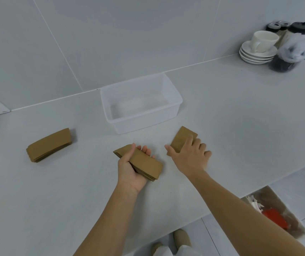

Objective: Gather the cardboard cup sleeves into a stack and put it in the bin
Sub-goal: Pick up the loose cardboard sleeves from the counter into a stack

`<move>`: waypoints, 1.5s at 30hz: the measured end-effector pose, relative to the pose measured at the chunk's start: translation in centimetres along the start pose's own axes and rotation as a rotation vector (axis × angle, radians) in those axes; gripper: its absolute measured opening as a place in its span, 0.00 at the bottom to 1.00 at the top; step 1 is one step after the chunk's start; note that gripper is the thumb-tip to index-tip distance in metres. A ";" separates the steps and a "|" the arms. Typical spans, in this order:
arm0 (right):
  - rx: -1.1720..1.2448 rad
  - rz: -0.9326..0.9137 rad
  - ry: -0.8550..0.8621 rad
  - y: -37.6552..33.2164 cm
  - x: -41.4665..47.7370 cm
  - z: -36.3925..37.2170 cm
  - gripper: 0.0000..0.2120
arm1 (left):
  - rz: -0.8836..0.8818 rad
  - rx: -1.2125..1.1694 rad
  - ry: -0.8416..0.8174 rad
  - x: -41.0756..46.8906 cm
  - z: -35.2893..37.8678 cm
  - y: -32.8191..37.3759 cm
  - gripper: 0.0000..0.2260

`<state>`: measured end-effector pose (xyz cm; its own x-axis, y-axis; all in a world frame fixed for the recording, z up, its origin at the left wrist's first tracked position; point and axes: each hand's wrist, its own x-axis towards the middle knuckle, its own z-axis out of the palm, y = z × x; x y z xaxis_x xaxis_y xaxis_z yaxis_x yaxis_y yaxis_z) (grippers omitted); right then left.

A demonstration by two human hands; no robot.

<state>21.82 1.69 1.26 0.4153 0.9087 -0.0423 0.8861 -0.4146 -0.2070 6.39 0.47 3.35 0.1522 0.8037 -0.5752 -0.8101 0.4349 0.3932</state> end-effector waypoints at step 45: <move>0.795 -0.664 -0.630 -6.3 -1.6 -3.7 0.13 | 0.193 -0.005 -0.203 -0.2 -0.4 2.4 0.10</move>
<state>16.29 2.66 6.30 -0.4411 0.8890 -0.1224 0.4230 0.0856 -0.9021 4.22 1.16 4.13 0.1047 0.9368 -0.3339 -0.8376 0.2641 0.4781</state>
